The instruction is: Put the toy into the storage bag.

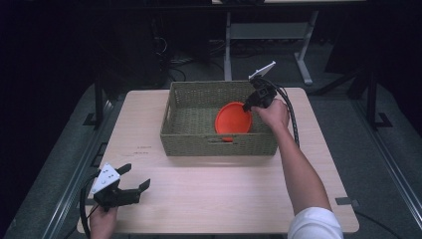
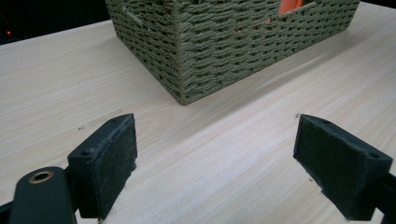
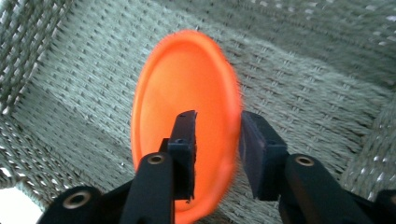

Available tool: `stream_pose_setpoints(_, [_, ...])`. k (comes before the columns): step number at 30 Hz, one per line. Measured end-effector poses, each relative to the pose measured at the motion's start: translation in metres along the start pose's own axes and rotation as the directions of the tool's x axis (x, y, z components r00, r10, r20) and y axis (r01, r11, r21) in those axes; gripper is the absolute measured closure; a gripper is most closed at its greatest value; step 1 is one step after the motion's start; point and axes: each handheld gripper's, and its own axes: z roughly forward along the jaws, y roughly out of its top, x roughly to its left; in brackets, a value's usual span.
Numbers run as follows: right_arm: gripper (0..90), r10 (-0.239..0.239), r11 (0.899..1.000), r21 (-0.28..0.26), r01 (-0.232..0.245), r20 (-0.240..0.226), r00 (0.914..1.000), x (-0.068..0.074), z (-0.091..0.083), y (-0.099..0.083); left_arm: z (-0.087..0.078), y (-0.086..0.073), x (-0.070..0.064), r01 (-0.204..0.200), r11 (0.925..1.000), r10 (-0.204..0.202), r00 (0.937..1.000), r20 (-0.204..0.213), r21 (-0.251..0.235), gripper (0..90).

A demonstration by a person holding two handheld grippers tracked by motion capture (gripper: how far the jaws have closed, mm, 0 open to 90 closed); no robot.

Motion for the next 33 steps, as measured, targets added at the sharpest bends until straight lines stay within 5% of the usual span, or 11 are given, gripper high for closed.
stream_pose_setpoints(10, [49.6, -0.003, 0.995, -0.098, -0.008, -0.107, 0.9942, -0.006, -0.021, -0.017, 0.001, 0.001, -0.002, -0.006, 1.0, 0.006, 1.0, 0.004, 0.003, 12.9])
stream_pose_setpoints(16, [38.0, -0.009, 0.991, -0.134, -0.016, -0.184, 0.9829, -0.011, -0.036, -0.029, 0.003, 0.002, -0.004, -0.01, 0.9999, 0.01, 0.9999, 0.013, 0.004, 12.9])
stream_pose_setpoints(21, [36.9, -0.024, 0.985, -0.174, -0.019, -0.244, 0.9695, -0.011, -0.051, -0.036, 0.003, 0.002, -0.003, -0.007, 1.0, 0.007, 0.9998, 0.019, 0.007, 12.8])
stream_pose_setpoints(33, [28.5, -0.049, 0.981, -0.195, -0.011, -0.298, 0.9532, -0.014, -0.07, -0.054, 0.004, 0.002, -0.004, -0.012, 0.9998, 0.011, 0.9998, 0.017, 0.016, 12.9])
